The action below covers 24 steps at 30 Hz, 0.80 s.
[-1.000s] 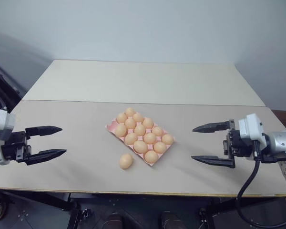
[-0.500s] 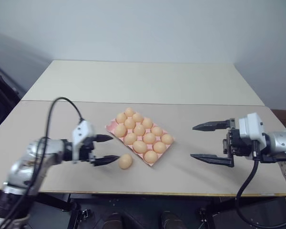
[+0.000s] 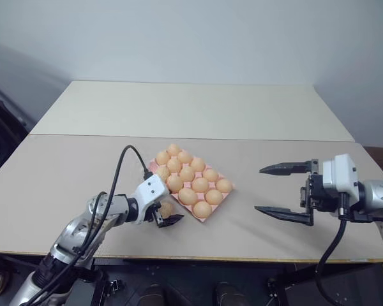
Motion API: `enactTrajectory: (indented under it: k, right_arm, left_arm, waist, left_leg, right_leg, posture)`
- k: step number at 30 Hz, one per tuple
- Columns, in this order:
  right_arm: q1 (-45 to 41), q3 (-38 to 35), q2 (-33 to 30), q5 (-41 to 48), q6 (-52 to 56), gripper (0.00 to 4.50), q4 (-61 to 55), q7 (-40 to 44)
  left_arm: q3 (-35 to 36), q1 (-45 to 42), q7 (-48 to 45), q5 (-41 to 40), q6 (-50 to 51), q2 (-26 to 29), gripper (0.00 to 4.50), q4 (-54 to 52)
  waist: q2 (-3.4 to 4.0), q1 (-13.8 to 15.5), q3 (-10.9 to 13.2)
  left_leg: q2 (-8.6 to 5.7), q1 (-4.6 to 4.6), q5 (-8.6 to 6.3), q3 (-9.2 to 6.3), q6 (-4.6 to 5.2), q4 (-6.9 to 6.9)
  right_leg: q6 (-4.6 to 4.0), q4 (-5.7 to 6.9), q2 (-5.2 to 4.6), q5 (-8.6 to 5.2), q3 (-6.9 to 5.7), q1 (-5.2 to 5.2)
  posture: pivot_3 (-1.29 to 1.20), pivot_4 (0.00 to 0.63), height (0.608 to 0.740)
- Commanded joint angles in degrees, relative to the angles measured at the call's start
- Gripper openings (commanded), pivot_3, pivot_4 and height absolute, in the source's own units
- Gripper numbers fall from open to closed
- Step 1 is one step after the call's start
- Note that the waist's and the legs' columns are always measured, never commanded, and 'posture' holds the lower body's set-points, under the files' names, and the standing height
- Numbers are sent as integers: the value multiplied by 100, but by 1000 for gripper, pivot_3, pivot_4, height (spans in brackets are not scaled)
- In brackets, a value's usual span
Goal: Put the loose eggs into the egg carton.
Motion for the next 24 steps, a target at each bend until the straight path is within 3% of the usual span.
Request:
enactTrajectory:
  k: [1, 11, 22, 24]
  right_arm:
    - [31, -204, -16, 33, -59, 4500, -196, -58]
    - [-23, -138, 2, 19, -98, 4500, -162, -112]
    - [-161, -16, 94, -59, -124, 4500, -95, -94]
    - [-168, -4, 108, -70, -120, 4500, -101, -111]
  left_arm:
    - [-64, -65, 80, 119, 67, -38, 3553, 15]
    - [129, 71, -7, 139, 22, 144, 394, -13]
    - [397, 94, -95, 60, -423, 89, 394, 83]
    - [471, 58, -97, -5, -383, 72, 965, 100]
  waist:
    - [0, -1, 0]
    - [0, -4, 0]
    - [0, -6, 0]
    - [0, -4, 0]
  left_leg:
    - [0, 0, 0, 0, 0, 0]
    - [0, 3, 0, 0, 0, 0]
    - [0, 4, 0, 0, 0, -2]
    - [0, 4, 0, 0, 0, -2]
  right_leg:
    - [0, 0, 0, 0, 0, 1]
    - [0, -1, 0, 0, -1, 4]
    - [0, -2, 0, 0, 0, 3]
    - [0, -2, 0, 0, 0, 3]
  posture:
    - [0, 150, 740]
    - [0, 150, 740]
    - [0, 150, 740]
    - [0, 150, 740]
